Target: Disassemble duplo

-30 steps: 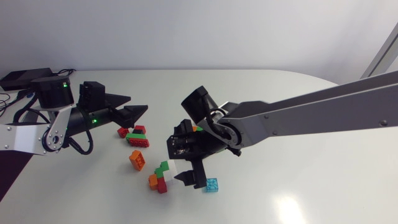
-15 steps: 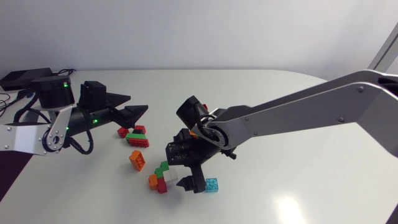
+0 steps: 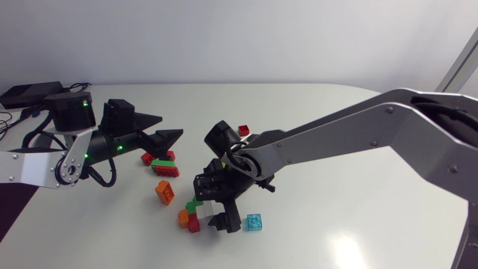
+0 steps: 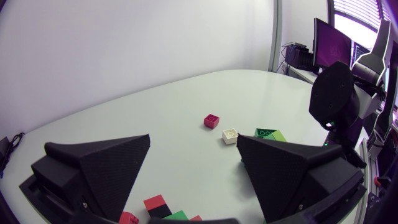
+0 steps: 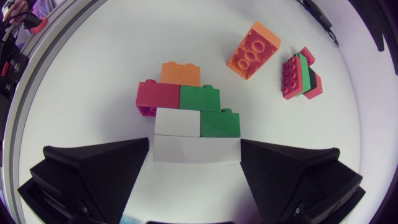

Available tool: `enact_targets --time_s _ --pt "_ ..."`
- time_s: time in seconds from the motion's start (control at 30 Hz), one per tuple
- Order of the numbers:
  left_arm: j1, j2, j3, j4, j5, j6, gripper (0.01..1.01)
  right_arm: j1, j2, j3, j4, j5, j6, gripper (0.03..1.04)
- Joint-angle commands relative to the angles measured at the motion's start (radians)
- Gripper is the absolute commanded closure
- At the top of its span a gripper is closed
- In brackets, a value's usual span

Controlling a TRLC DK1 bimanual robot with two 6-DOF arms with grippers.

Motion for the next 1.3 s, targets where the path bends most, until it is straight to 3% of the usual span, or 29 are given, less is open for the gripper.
enact_targets --time_s 0.0,0.1,0.3,0.63,0.97,1.13,1.27 --pt "-0.008 -0.016 -0.028 0.017 -0.007 0.019 0.054 0.007 0.032 0.030 -0.031 -0.013 -0.024 0.13" --pt "-0.007 -0.017 -0.028 0.017 -0.008 0.021 0.054 0.007 0.047 0.058 -0.079 -0.022 -0.023 0.24" --pt "-0.015 -0.017 -0.030 0.017 -0.014 0.024 0.054 0.025 0.053 0.069 -0.085 -0.025 -0.003 0.36" --pt "-0.019 -0.016 -0.030 0.017 -0.021 0.027 0.054 0.022 0.056 0.092 -0.097 -0.024 0.023 0.39" --pt "-0.025 -0.034 -0.041 0.017 -0.036 0.047 0.054 -0.009 -0.024 0.096 -0.082 -0.096 0.114 0.41" --pt "-0.018 -0.079 -0.041 -0.003 -0.013 -0.015 0.054 -0.007 -0.110 0.014 0.111 0.062 0.186 0.41" --pt "0.007 -0.128 -0.050 -0.018 0.124 -0.076 0.054 0.013 -0.176 -0.063 0.266 0.196 0.207 0.41"
